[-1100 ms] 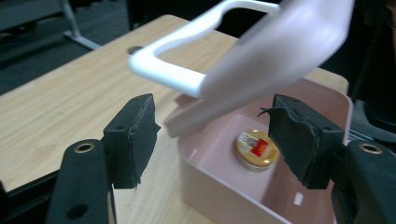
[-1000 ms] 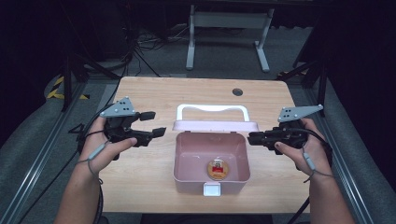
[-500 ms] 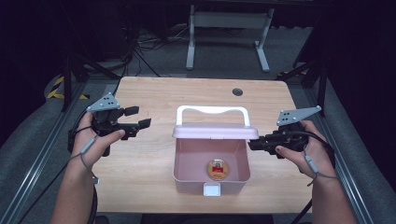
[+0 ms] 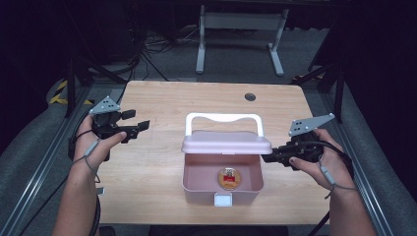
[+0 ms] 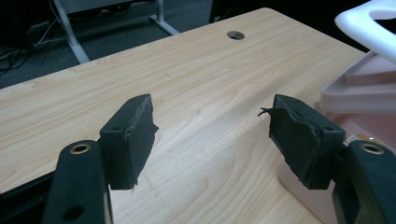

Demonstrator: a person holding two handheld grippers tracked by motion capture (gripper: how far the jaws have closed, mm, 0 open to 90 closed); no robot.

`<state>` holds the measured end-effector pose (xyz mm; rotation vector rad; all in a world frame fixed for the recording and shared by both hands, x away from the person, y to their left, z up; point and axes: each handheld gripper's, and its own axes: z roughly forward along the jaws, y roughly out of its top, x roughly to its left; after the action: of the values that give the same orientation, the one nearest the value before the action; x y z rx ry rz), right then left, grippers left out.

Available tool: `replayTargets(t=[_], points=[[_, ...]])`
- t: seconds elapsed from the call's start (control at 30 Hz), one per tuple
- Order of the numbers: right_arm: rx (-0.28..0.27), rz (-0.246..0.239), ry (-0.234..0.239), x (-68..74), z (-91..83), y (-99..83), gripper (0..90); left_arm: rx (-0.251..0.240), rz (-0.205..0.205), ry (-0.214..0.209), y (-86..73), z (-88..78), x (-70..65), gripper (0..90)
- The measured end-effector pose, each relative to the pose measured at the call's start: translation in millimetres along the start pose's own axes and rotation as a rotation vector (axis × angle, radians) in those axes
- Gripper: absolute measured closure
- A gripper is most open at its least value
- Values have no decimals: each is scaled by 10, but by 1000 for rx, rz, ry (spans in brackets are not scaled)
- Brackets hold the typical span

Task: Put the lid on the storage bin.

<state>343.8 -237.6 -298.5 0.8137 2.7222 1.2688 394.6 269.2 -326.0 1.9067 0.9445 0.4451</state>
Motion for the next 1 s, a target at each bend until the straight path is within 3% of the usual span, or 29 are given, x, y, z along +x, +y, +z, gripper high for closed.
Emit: replayTargets(t=[0.07, 0.13, 0.43, 0.67, 1.0], points=[[9, 2, 0, -2, 2, -5, 811, -12, 35, 19, -27, 16, 48, 322], [19, 5, 2, -3, 7, -9, 810, -15, 46, 27, -49, 26, 84, 329], [81, 2, 5, 14, 54, -18, 806, 33, -12, 38, -151, 112, 198, 320], [101, -1, 15, 9, 87, -26, 805, 113, -18, 108, -260, 204, 324, 316], [137, -8, 24, 36, 109, -32, 801, 159, -42, 99, -361, 299, 407, 314]])
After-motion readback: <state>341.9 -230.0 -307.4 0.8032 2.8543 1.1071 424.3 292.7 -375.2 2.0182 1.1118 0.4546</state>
